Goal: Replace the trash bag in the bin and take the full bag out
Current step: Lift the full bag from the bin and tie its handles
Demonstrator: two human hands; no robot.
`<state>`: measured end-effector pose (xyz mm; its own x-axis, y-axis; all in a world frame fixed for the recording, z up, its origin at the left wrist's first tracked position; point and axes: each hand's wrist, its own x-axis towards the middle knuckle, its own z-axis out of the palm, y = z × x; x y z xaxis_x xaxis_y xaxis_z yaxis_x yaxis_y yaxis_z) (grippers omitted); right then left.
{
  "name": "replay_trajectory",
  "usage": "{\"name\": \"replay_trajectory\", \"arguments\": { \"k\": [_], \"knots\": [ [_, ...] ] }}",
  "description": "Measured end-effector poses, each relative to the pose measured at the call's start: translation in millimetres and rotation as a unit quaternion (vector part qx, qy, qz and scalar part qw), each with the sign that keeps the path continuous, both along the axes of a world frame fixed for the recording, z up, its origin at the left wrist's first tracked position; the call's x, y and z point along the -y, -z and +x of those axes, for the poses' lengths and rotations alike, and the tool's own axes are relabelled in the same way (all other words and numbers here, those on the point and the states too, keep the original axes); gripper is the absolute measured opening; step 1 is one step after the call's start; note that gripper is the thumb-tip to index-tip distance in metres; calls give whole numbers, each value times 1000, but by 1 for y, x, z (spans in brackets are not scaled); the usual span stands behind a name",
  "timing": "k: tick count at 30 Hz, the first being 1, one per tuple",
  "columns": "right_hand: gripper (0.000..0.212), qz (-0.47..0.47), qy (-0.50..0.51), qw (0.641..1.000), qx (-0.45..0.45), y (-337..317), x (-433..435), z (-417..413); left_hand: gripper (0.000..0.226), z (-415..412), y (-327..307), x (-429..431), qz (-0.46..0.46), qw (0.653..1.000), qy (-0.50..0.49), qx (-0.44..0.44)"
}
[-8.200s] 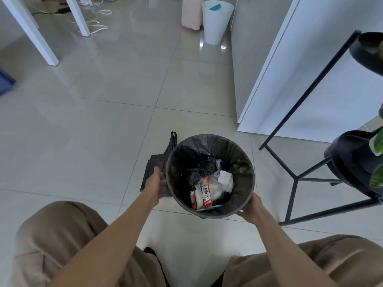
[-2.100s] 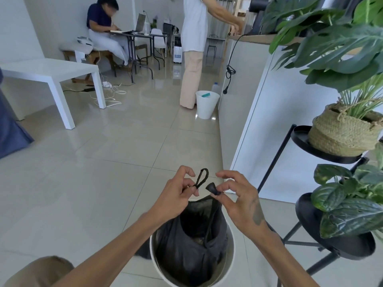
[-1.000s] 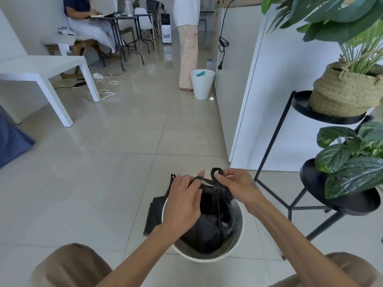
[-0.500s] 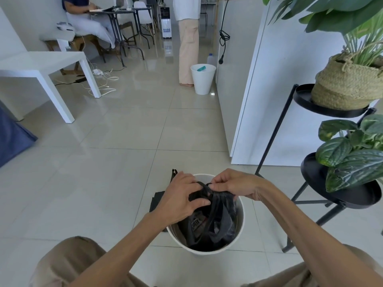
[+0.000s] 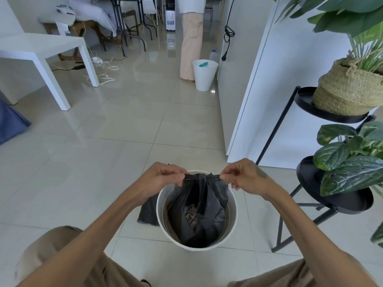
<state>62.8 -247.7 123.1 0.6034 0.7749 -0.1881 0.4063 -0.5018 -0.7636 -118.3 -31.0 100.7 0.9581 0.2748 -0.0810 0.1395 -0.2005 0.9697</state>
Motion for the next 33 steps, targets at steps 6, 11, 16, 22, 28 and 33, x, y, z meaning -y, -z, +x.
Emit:
{"name": "replay_trajectory", "arguments": {
  "k": [6, 11, 16, 22, 28, 33],
  "knots": [
    [30, 243, 147, 926, -250, -3, -13, -25, 34, 16, -17, 23, -268, 951, -104, 116],
    [30, 440, 155, 734, -494, -38, -35, -31, 37, 41, -46, 29, -492, 844, -144, 155],
    [41, 488, 204, 636, -561, -44, -39, -23, 35, 39, -46, 21, -601, 749, -185, 209],
    [39, 456, 288, 631, -557, 1, -20, 3, 37, 20, -2, -5, -610, 705, -306, 192],
    [39, 403, 331, 696, -493, 43, -3, 24, 39, 14, 22, -27, -506, 773, -367, 111],
    [40, 355, 337, 755, -438, 58, 5, 29, 39, 13, 27, -32, -452, 793, -402, 76]
  ]
}}
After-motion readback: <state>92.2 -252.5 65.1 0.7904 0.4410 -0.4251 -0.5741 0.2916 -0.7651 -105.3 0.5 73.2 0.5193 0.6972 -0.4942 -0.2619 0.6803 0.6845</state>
